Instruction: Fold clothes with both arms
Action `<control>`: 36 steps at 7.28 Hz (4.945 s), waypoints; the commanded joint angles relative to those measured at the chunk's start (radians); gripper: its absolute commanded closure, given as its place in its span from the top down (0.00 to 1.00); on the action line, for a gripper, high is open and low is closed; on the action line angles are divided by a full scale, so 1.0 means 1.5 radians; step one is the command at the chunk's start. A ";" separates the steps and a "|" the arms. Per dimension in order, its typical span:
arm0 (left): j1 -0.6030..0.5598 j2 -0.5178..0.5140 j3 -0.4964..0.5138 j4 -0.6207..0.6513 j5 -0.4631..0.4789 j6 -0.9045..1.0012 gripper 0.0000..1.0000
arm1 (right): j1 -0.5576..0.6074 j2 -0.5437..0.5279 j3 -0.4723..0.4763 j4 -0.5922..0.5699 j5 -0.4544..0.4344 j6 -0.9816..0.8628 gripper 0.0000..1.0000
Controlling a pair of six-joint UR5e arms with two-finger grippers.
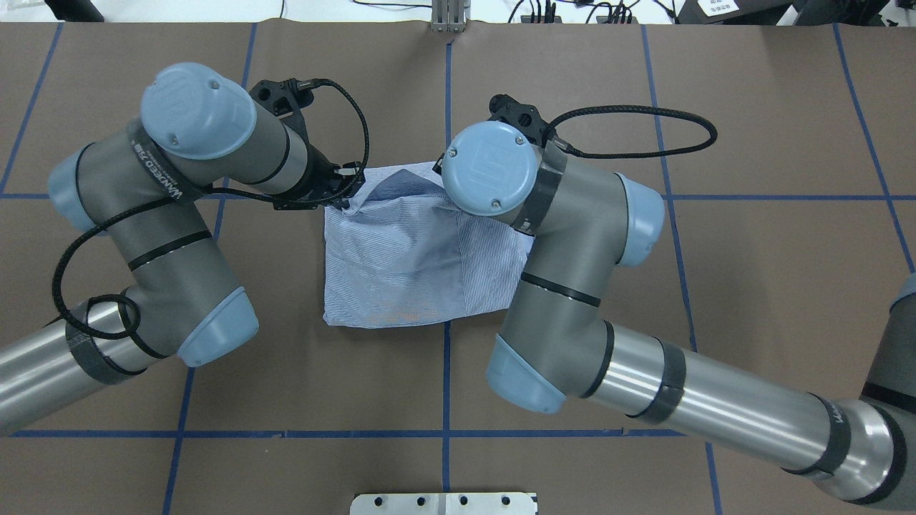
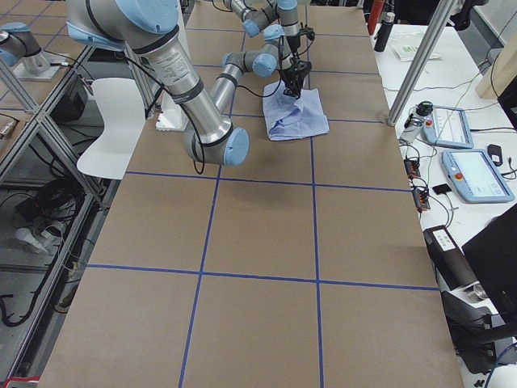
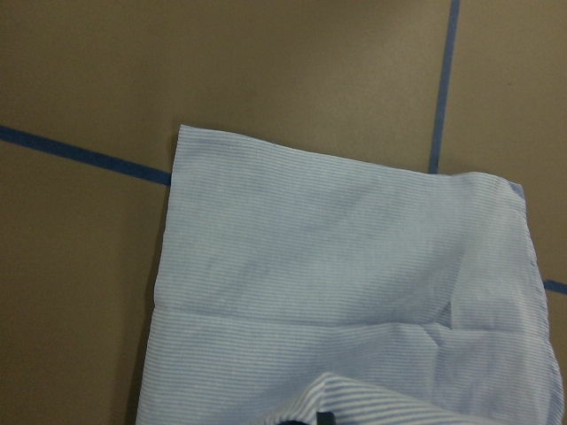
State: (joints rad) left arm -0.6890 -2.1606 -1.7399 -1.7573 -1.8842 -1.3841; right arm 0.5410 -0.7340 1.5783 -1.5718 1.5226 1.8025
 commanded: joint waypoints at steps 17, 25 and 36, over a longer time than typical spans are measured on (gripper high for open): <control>-0.253 0.210 -0.113 0.043 -0.146 0.667 1.00 | 0.343 -0.165 0.046 -0.146 0.399 -0.802 1.00; -0.584 0.464 -0.053 0.074 -0.251 0.962 1.00 | 0.661 -0.698 0.145 0.002 0.509 -1.295 1.00; -0.581 0.491 -0.055 0.143 -0.271 0.959 1.00 | 0.664 -0.706 0.195 0.005 0.503 -1.220 1.00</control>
State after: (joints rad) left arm -1.5602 -1.4274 -1.8287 -1.5459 -2.2896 0.0540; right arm 1.5370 -1.7929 1.8720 -1.5654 2.2767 -0.0274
